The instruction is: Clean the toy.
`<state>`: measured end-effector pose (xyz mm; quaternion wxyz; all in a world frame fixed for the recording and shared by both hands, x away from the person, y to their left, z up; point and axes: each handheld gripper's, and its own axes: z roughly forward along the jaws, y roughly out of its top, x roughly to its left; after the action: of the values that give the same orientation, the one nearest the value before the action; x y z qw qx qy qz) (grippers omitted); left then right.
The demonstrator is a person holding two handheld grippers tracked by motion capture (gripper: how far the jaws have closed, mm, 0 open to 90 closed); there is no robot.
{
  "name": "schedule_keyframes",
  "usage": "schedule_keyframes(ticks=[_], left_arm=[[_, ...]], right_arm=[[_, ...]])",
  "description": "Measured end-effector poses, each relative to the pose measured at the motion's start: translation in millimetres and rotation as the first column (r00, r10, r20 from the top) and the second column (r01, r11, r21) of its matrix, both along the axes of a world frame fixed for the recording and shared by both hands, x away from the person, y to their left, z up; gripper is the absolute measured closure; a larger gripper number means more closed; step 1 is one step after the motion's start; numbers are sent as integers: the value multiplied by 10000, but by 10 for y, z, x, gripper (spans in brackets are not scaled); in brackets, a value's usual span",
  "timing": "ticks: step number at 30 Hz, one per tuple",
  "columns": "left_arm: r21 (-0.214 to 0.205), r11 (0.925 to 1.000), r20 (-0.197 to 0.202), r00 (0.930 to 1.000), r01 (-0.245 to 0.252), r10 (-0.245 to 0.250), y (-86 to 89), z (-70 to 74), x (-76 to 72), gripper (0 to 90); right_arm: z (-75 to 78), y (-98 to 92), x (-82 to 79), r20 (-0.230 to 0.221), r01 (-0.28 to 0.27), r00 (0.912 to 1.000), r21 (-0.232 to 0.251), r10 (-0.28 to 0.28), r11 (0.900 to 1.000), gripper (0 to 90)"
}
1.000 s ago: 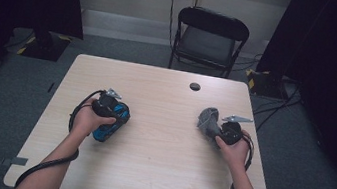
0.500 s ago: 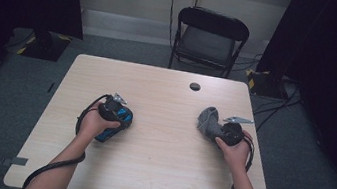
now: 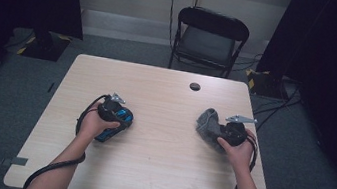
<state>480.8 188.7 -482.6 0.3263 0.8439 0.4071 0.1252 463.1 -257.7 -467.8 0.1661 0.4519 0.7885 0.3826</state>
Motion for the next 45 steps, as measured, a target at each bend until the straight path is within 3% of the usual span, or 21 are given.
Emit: schedule_keyframes(ticks=[8, 25, 38, 45], left_arm=[[-163, 9999, 81, 10000, 6, -4, 78, 146, -61, 164], [-955, 9944, 382, 9984, 459, -424, 140, 411, -408, 174], [-1354, 9868, 481, 9954, 884, -826, 80, 459, -683, 159], [-1375, 9836, 438, 9928, 1165, -1115, 22, 382, -809, 157]], right_arm=[[47, -12, -24, -1, -112, 9999, 384, 112, 9992, 269], [227, 42, -268, 157, -843, 9963, 177, 840, 9963, 187], [233, 40, -468, 4, -1244, 9922, 218, 1244, 9920, 167], [198, 75, -555, -61, -1639, 9864, 148, 1640, 9864, 159]])
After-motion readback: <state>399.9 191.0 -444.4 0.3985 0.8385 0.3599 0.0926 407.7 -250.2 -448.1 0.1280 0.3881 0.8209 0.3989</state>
